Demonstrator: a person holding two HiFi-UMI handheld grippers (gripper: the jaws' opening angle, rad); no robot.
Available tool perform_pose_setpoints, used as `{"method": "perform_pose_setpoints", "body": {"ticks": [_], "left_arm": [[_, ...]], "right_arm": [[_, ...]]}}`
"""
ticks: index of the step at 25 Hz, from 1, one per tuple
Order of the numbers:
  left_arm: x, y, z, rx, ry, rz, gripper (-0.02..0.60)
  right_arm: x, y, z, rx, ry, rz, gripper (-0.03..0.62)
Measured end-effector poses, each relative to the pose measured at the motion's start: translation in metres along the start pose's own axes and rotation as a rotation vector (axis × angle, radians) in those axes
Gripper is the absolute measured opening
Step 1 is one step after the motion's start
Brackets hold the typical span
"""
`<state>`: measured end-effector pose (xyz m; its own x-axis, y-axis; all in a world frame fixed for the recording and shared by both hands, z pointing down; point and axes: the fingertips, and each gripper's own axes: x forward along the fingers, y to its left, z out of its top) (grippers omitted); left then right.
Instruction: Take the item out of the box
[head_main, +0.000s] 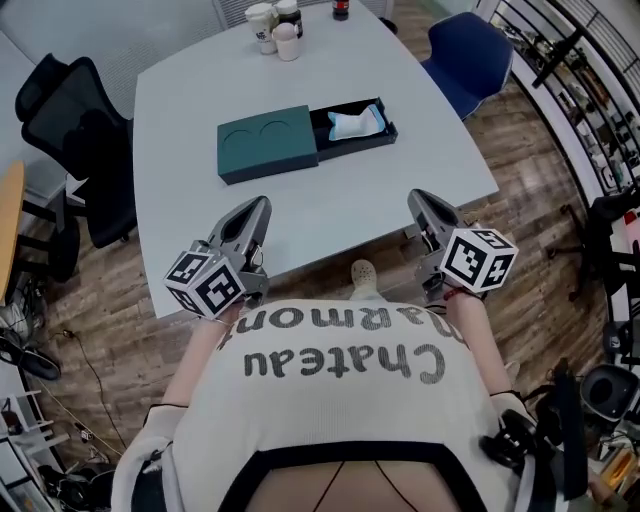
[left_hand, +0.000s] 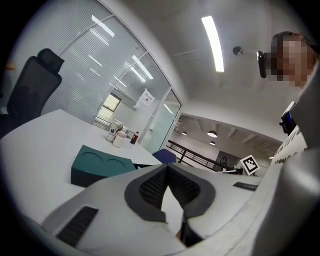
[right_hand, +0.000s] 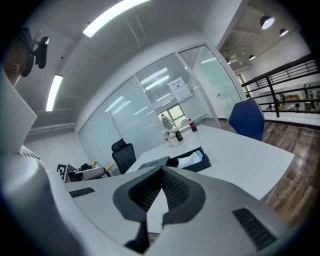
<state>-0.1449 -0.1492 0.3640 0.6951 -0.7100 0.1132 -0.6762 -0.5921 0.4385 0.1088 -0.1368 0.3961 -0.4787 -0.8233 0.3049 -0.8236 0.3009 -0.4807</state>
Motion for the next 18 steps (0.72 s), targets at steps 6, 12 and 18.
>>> {"method": "perform_pose_setpoints", "body": {"ticks": [6,12,18], "left_arm": [[0.040,0.013,0.016,-0.013,-0.038,0.064,0.000],[0.072,0.024,0.018,-0.038,-0.062,0.143,0.000],[0.097,0.037,0.016,-0.075,-0.093,0.237,0.000]], "right_arm": [[0.041,-0.028,0.037,-0.027,0.045,0.070,0.000],[0.084,-0.058,0.065,-0.047,0.103,0.143,0.000],[0.124,-0.084,0.090,-0.083,0.159,0.224,0.000]]}}
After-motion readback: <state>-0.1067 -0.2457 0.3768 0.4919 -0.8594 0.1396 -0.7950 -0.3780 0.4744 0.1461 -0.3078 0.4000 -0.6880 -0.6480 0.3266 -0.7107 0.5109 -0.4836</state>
